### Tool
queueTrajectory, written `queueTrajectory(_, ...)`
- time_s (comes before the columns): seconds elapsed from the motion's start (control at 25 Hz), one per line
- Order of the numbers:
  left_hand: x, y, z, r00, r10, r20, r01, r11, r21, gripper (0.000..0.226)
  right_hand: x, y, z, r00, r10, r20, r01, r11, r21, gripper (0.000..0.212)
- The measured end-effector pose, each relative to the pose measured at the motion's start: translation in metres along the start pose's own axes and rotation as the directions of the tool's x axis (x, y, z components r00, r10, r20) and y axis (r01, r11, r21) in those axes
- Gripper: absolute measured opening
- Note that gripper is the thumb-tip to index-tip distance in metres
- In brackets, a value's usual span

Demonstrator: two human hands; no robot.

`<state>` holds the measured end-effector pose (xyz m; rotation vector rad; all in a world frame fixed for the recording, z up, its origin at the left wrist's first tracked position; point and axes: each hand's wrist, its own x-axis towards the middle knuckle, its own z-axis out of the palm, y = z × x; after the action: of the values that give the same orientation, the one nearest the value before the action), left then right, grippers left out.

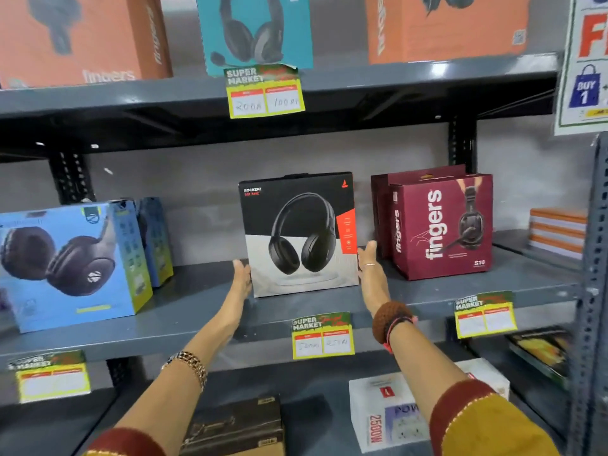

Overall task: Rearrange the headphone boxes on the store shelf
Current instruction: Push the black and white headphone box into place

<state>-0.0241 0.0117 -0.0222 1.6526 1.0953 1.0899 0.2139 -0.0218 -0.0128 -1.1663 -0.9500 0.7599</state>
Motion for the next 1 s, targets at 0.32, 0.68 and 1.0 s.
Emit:
queueTrajectory(0.32, -0.006, 0.001, 0.000, 1.000, 0.010, 0.020, -0.010, 1.000, -0.016, 0.104, 0.007, 0.008, -0.004, 0.999, -0.051, 0.013, 0.051, 0.999, -0.008, 0.079)
queueTrajectory(0.68, -0.053, -0.034, -0.095, 0.758, 0.312, -0.573, -0.331, 0.941, 0.074, 0.067, -0.029, 0.002, 0.014, 0.918, -0.229, -0.322, 0.323, 0.905, 0.278, 0.054)
queueTrajectory(1.0, -0.079, -0.081, -0.280, 0.622, 0.203, -0.757, -0.157, 0.979, 0.133, 0.063, -0.112, 0.006, 0.243, 0.933, -0.361, 0.007, 0.345, 0.897, 0.275, 0.061)
